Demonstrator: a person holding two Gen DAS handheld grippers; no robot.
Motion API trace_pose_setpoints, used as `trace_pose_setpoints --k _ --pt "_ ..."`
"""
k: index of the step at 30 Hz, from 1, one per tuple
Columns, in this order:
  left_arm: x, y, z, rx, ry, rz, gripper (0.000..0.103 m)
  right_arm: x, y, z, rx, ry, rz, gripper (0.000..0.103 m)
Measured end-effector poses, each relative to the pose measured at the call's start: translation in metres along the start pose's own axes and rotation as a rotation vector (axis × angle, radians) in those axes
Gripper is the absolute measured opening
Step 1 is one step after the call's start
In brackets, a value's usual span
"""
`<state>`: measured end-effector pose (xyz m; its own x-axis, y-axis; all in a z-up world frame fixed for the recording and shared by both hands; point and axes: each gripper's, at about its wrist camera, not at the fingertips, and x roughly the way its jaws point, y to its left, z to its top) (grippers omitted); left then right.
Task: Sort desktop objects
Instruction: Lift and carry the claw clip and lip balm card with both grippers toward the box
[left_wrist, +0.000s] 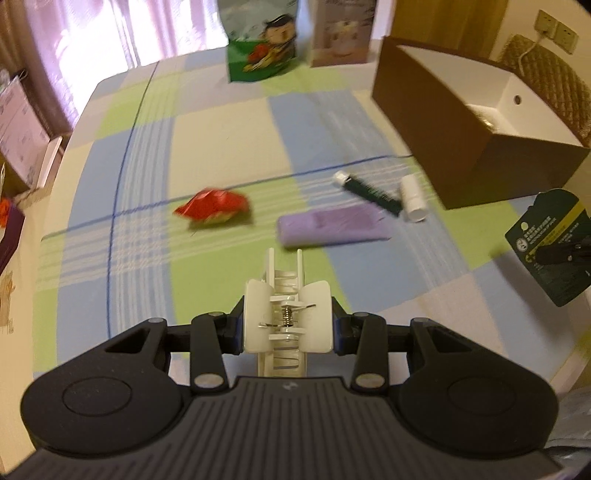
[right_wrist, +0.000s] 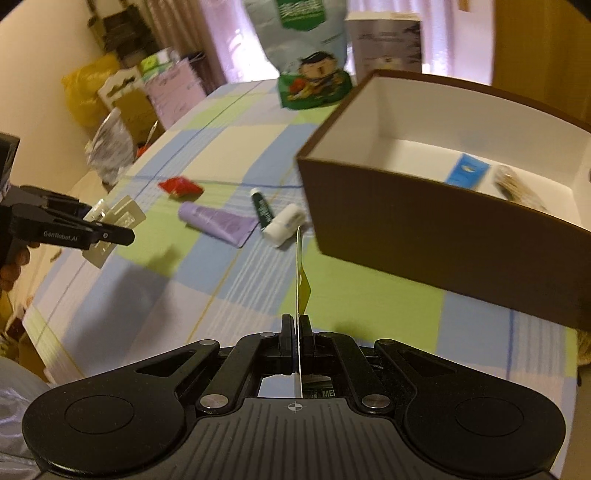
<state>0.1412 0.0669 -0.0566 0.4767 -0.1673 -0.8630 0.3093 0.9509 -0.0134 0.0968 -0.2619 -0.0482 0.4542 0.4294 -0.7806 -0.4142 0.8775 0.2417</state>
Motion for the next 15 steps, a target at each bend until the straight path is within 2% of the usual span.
trace_pose_setpoints --k 15 --pt "-0.035 -0.087 0.062 0.144 -0.139 -0.106 0.036 -0.074 -0.085 0.007 0.336 -0.129 0.107 0.003"
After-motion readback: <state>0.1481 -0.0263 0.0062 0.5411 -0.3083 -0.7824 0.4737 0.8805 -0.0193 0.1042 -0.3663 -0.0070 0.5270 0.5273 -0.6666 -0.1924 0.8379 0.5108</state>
